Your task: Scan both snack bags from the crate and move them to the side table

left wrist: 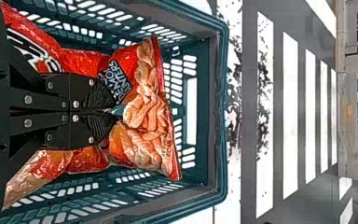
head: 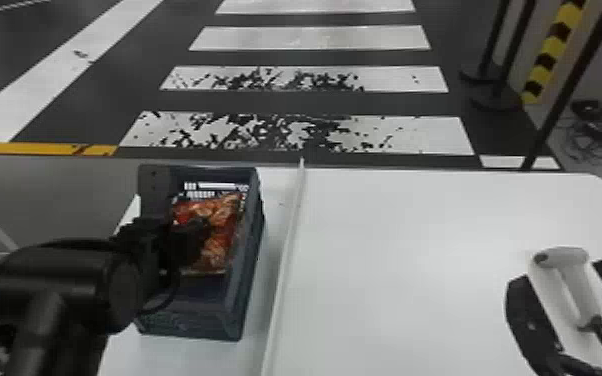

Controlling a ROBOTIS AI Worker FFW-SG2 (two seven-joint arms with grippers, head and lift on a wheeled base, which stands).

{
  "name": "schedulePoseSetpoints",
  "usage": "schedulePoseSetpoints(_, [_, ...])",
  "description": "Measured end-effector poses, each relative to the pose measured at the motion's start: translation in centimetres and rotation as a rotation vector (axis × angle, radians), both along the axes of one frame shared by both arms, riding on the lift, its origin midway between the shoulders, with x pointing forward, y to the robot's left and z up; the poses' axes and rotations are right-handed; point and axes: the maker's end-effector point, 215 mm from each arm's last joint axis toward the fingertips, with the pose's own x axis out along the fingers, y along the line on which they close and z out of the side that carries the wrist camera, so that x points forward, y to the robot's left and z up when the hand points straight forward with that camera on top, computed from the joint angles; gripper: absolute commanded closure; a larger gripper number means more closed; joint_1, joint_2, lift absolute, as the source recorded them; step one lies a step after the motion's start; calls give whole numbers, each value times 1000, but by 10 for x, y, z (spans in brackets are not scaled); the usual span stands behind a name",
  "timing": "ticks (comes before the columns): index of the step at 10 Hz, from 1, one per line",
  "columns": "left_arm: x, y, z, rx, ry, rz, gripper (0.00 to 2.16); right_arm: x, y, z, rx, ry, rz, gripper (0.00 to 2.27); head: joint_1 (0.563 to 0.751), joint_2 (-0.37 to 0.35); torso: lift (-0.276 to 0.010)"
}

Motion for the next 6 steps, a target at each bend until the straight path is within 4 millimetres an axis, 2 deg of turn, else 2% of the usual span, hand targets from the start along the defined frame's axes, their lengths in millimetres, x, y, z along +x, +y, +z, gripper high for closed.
schedulePoseSetpoints(6, [-4,-4,49,4,-104,2,1733,0,0,2,-5,-3,1,107,695,85,-95])
